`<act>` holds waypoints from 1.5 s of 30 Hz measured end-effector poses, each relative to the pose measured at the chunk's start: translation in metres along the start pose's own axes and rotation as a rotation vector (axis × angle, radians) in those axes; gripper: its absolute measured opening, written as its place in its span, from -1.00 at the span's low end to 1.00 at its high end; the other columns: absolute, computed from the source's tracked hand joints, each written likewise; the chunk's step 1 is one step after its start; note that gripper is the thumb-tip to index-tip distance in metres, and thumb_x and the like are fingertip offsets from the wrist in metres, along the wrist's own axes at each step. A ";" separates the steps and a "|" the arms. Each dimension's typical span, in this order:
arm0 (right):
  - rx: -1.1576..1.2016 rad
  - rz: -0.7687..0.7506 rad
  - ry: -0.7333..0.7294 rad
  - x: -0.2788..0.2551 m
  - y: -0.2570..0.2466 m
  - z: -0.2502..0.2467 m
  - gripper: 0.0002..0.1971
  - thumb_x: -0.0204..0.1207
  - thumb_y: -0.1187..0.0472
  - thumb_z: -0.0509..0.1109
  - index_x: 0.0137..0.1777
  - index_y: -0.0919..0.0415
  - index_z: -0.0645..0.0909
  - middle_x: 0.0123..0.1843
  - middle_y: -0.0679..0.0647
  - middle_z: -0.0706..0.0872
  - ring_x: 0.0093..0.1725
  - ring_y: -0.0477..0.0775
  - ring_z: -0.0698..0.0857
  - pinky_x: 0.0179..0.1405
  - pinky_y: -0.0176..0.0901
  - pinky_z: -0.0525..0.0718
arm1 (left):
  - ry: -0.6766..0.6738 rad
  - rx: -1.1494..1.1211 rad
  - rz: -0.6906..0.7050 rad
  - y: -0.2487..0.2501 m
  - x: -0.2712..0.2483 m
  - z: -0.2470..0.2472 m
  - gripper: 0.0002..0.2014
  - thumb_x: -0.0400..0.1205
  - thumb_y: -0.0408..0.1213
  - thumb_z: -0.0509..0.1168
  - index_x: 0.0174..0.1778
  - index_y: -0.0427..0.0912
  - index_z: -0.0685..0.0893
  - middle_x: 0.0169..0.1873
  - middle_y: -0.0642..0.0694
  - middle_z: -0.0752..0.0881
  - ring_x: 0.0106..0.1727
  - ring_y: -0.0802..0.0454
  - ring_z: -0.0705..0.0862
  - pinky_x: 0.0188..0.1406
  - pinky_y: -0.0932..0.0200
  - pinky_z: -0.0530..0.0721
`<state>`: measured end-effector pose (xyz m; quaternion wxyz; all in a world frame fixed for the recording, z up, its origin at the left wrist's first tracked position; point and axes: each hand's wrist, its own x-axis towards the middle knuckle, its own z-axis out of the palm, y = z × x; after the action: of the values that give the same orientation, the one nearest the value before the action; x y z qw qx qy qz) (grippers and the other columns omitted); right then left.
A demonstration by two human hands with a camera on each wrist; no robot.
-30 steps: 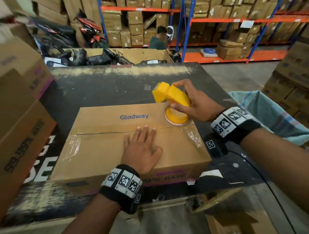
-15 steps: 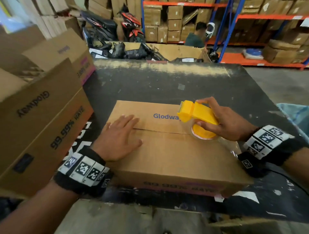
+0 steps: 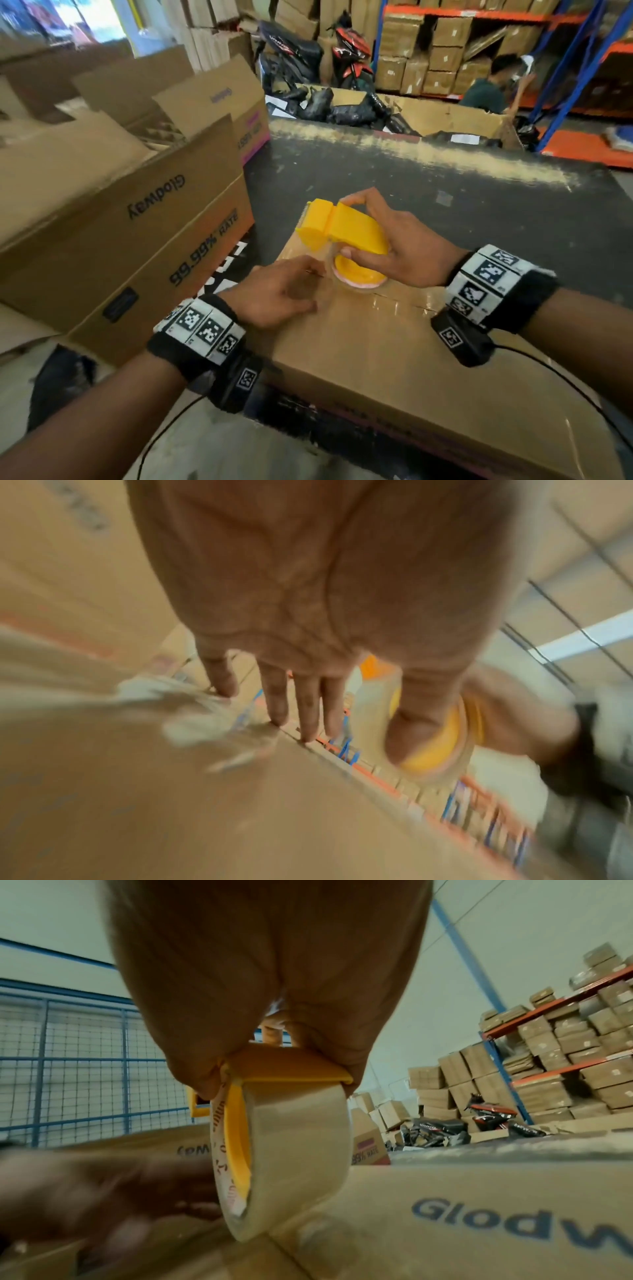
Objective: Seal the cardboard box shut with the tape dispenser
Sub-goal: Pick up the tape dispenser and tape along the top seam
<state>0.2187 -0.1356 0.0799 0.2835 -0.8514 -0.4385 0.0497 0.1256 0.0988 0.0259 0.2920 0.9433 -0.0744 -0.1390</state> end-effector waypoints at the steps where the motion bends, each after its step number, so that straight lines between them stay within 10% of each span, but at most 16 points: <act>1: 0.010 0.000 -0.013 0.005 -0.001 0.008 -0.38 0.55 -0.15 0.41 0.50 -0.04 0.25 0.21 -0.07 0.65 -0.03 0.02 0.70 -0.08 0.00 0.63 | 0.063 -0.220 -0.032 -0.003 0.001 -0.008 -0.37 0.46 0.13 0.35 0.47 0.08 0.49 0.42 0.09 0.67 0.48 0.07 0.61 0.55 -0.28 0.51; 4: 0.014 0.025 -0.019 0.006 0.004 0.021 -0.38 0.54 -0.20 0.40 0.50 -0.16 0.21 0.27 -0.08 0.62 -0.01 -0.03 0.68 -0.10 -0.01 0.63 | 0.277 -0.822 -0.219 -0.010 0.003 -0.035 -0.70 0.67 -0.23 0.28 0.32 -0.18 0.54 0.24 -0.28 0.81 0.24 -0.16 0.82 0.34 -0.31 0.72; 9: -0.007 0.086 -0.015 0.001 0.001 0.023 -0.32 0.51 -0.26 0.37 0.54 -0.18 0.16 0.27 -0.07 0.60 0.00 -0.12 0.68 -0.14 -0.05 0.68 | 0.123 -1.225 -0.225 -0.014 0.009 -0.052 -0.73 0.72 -0.35 0.28 0.34 -0.16 0.60 0.05 -0.26 0.82 -0.01 -0.19 0.89 0.04 -0.12 0.86; 25: -0.130 0.104 -0.025 0.007 -0.019 0.026 -0.36 0.50 -0.38 0.28 0.53 -0.29 0.20 0.28 -0.32 0.49 -0.03 -0.15 0.65 -0.25 -0.24 0.61 | 0.221 -0.884 -0.075 -0.031 0.025 -0.065 -0.68 0.58 -0.55 0.45 0.26 -0.39 0.65 -0.42 -0.15 0.84 -0.44 0.10 0.81 -0.37 0.26 0.79; 45: -0.321 0.112 -0.303 0.037 -0.037 0.011 -0.37 0.46 -0.45 0.21 0.51 -0.34 0.27 0.32 -0.14 0.70 0.09 0.02 0.72 0.01 0.06 0.70 | 0.208 -1.049 -0.247 -0.117 0.038 -0.016 -0.71 0.56 -0.43 0.52 0.17 -0.24 0.69 -0.18 -0.21 0.90 -0.23 0.04 0.84 -0.20 0.23 0.76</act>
<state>0.2113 -0.0853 0.0964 0.0724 -0.8913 -0.4306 0.1222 0.1733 0.1946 -0.0365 0.7107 0.6815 0.1452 -0.0969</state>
